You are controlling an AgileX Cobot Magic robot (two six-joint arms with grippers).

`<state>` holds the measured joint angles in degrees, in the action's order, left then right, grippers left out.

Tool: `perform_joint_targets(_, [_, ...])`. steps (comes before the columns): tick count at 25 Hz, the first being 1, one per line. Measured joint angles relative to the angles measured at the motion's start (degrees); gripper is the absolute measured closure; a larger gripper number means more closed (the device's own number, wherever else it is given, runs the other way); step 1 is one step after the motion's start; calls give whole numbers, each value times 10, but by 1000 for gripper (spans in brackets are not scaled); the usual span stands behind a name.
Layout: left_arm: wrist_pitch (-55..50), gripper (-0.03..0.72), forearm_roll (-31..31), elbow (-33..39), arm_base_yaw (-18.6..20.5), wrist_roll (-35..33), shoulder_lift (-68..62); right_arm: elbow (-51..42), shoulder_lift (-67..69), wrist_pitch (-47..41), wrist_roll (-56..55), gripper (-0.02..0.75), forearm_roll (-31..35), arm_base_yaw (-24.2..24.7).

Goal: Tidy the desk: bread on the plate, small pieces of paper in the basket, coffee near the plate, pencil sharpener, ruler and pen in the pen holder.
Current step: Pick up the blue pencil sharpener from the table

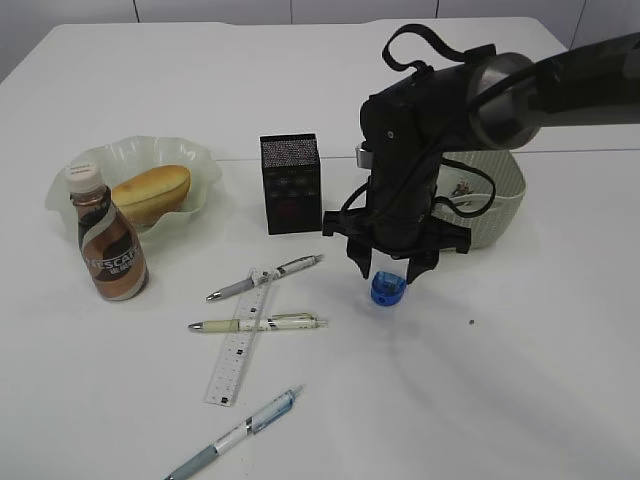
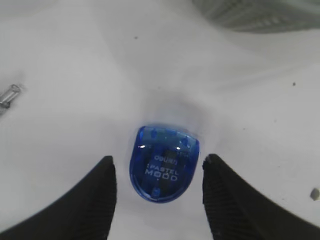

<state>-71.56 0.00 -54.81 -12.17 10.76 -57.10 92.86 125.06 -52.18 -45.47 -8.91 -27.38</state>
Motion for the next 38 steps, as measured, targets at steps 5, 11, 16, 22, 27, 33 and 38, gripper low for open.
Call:
perform_joint_targets(5, [0,193,0,0,0,0,0,1,7,-2,0,332,-2,2])
perform_joint_targets(11, [0,195,0,0,0,0,0,2,11,-3,0,332,-2,3])
perform_joint_targets(16, [0,195,0,0,0,0,0,2,18,-5,0,332,-2,3])
perform_joint_targets(22, [0,196,0,0,0,0,0,2,19,-5,0,332,-2,3])
perform_joint_targets(27, [0,197,0,0,0,0,0,2,22,-1,0,332,-2,3])
perform_joint_targets(33, [0,197,0,0,0,0,0,2,29,-1,0,332,-2,3])
perform_joint_targets(38, [0,199,0,0,0,0,0,2,29,4,0,332,-1,3])
